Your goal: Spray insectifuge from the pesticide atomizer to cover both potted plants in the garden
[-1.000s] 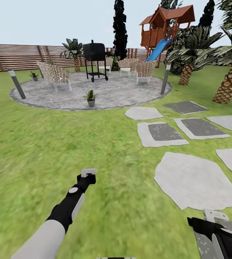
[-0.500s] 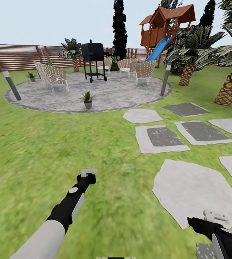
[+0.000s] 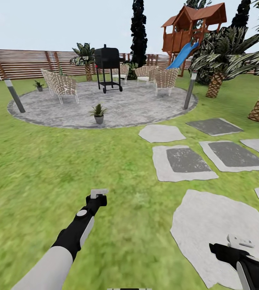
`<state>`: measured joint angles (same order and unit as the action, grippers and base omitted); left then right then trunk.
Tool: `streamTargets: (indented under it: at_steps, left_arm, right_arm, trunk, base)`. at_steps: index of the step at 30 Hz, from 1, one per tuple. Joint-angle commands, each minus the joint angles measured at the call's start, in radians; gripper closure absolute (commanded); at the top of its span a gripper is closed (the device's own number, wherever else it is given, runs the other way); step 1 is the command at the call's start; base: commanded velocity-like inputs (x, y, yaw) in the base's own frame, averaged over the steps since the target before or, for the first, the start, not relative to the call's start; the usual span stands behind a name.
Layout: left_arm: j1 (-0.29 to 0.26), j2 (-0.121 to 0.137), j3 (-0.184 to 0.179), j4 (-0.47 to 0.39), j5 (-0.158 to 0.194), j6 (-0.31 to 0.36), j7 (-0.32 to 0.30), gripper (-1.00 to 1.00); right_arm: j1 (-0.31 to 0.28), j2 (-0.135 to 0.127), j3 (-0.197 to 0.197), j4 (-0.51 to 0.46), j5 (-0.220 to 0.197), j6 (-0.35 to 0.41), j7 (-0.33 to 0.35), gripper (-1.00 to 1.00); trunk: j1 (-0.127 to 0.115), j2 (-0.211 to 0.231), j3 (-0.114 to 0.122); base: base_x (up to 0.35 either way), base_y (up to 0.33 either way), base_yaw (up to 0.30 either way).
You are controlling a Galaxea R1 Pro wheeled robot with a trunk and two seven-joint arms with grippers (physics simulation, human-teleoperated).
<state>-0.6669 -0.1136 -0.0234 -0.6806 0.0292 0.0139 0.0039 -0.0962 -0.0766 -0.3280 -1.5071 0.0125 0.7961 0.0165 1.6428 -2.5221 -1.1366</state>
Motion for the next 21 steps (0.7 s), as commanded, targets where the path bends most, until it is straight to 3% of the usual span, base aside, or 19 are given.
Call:
streamTargets:
  at_steps: [1, 21]
  left_arm:
    - [0.0, 0.0, -0.001, -0.001, 0.003, 0.001, 0.0, 1.0]
    - [0.0, 0.0, -0.001, -0.001, 0.003, 0.001, 0.0, 1.0]
  right_arm:
    - [0.0, 0.0, 0.0, -0.001, 0.001, 0.005, 0.002, -1.0]
    - [0.0, 0.0, 0.0, -0.001, 0.001, 0.005, 0.002, -1.0]
  trunk:
    - [0.0, 0.0, -0.001]
    - [0.0, 0.0, -0.001]
  base:
    - [0.318, -0.155, 0.048]
    - [0.322, -0.115, 0.063]
